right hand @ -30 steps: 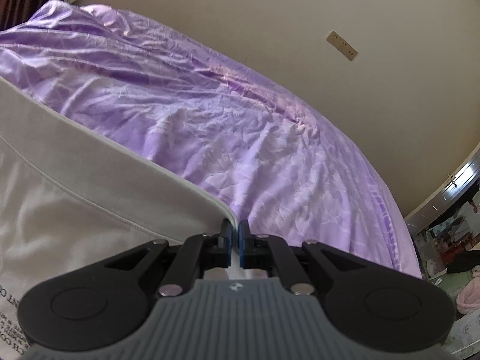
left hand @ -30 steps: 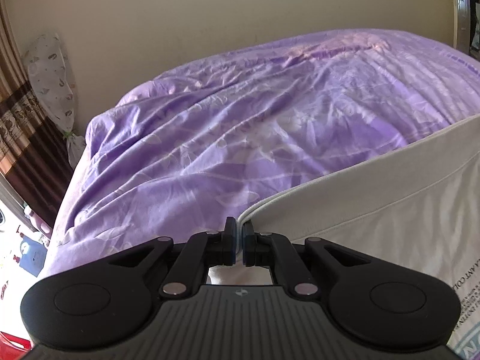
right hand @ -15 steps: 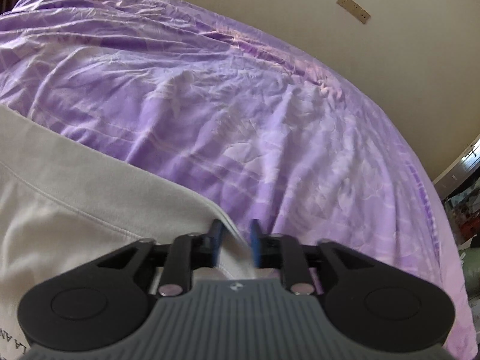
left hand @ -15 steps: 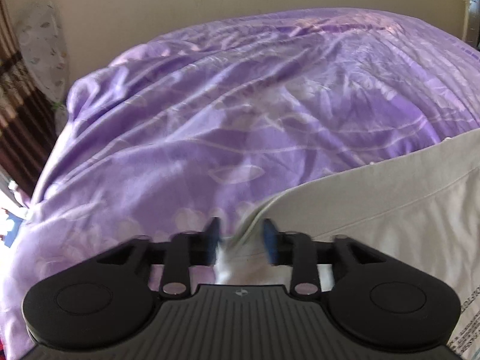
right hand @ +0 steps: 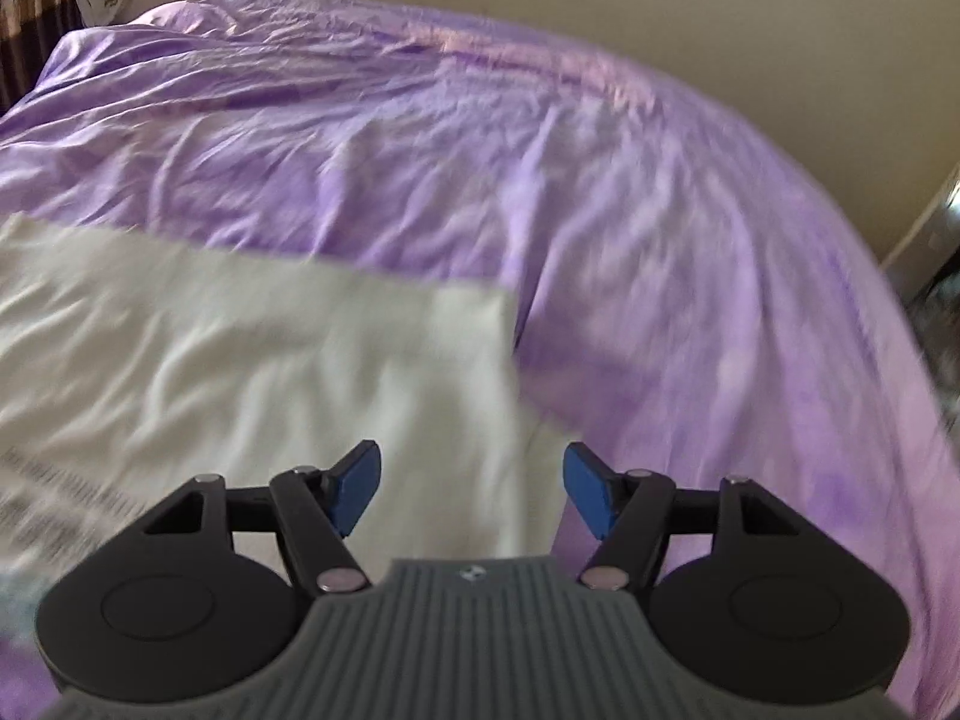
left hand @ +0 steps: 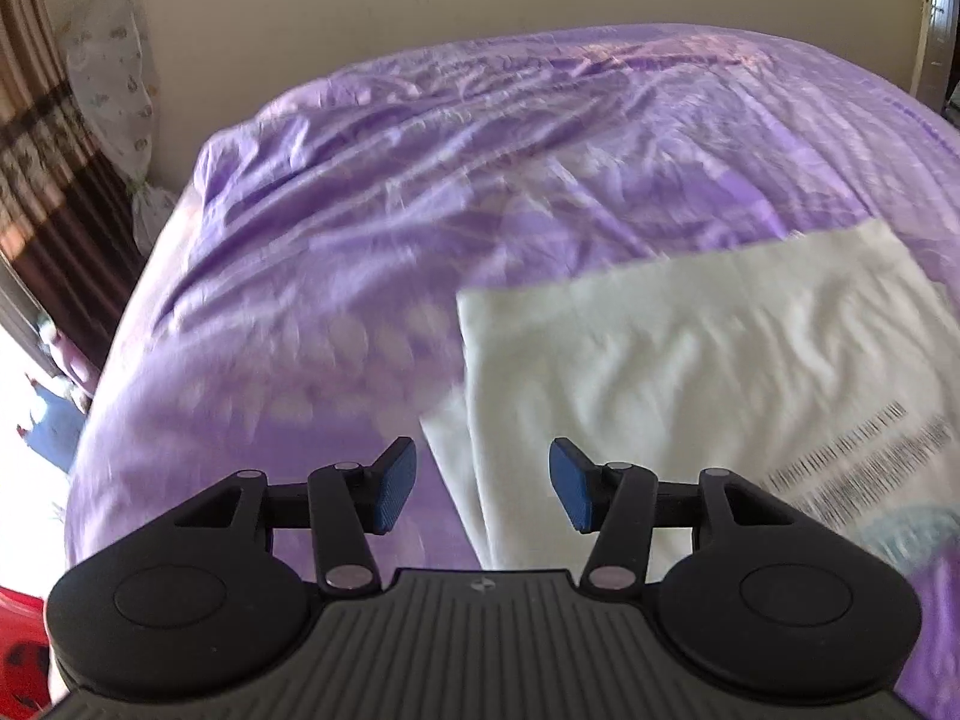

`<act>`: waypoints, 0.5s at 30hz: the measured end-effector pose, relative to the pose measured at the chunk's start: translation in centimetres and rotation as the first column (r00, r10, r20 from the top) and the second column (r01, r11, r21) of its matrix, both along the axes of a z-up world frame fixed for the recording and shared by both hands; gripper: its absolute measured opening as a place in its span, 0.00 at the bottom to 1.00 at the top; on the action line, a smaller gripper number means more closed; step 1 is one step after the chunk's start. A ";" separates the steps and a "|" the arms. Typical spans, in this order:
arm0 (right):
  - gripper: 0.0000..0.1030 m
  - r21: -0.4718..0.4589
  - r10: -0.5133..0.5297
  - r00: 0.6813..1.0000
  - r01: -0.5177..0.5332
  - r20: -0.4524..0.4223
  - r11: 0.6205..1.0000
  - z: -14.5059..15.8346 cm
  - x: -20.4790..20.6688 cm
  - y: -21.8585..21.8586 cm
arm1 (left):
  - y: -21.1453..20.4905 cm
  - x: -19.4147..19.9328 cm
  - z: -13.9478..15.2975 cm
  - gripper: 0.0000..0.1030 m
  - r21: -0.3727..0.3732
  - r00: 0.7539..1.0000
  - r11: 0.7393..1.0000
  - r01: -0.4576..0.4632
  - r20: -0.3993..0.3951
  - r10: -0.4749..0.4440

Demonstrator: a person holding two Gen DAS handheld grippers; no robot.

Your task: Fold small clothes

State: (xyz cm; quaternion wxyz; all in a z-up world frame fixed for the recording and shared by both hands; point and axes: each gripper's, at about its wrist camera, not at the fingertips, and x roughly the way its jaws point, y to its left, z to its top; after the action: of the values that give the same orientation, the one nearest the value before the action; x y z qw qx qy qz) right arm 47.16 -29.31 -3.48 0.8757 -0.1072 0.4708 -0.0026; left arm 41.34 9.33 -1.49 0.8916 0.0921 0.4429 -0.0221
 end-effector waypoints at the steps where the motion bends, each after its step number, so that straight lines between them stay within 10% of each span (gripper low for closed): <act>1: 0.62 0.020 0.000 1.000 0.000 -0.015 1.000 0.1 -1.5 -0.3 | 0.2 -1.1 0.0 0.59 -0.018 1.000 1.000 0.004 -0.006 -0.005; 8: 0.62 0.128 -0.020 0.998 0.026 -0.055 0.991 -1.1 -10.1 -2.3 | 2.7 -8.0 -1.4 0.60 -0.164 0.996 0.982 -0.094 -0.006 0.094; 15: 0.62 0.308 -0.219 0.971 0.239 -0.101 0.921 -4.5 -15.0 -7.0 | 5.0 -13.2 -3.5 0.75 -0.391 0.960 0.887 -0.246 0.026 0.277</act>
State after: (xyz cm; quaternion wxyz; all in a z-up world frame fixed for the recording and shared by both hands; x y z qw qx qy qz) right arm 32.12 -36.27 -7.94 0.8595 0.0911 0.5023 -0.0256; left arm 28.18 14.36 -4.97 0.9042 -0.1439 0.4018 0.0156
